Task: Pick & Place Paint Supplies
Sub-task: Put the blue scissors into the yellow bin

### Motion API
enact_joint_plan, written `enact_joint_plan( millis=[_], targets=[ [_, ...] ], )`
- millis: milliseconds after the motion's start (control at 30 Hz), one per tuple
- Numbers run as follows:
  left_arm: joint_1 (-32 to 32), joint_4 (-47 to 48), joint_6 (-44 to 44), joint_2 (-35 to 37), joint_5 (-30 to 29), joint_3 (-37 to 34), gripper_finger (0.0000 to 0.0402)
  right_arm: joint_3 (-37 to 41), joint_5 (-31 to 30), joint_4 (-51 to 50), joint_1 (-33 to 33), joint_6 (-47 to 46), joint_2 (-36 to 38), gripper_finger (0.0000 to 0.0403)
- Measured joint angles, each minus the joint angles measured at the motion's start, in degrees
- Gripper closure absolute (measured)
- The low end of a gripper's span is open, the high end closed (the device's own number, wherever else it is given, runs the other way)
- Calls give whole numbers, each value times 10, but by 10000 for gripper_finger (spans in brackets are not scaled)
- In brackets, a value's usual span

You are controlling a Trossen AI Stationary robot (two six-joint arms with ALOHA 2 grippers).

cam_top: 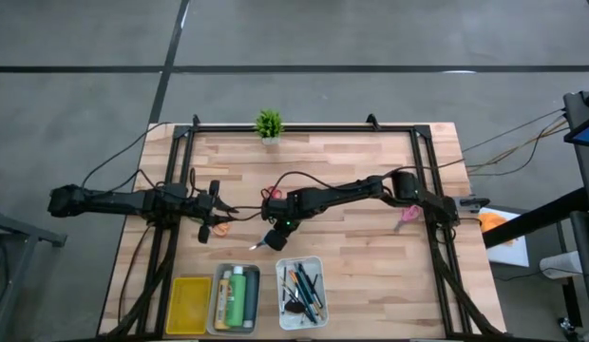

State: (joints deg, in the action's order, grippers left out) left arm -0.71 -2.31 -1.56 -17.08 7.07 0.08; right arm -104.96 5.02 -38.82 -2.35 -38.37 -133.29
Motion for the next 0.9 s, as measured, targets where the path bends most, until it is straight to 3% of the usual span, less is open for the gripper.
enact_joint_plan(
  millis=[367, 667, 900],
  targets=[
    [0, 0, 0, 0, 0, 0, 297, 1, 10, 1, 0, -9, 0, 386],
    [0, 0, 0, 0, 0, 0, 297, 2, 12, 1, 0, -4, 0, 315],
    [0, 0, 0, 0, 0, 0, 297, 2, 12, 1, 0, -1, 0, 310]
  ],
)
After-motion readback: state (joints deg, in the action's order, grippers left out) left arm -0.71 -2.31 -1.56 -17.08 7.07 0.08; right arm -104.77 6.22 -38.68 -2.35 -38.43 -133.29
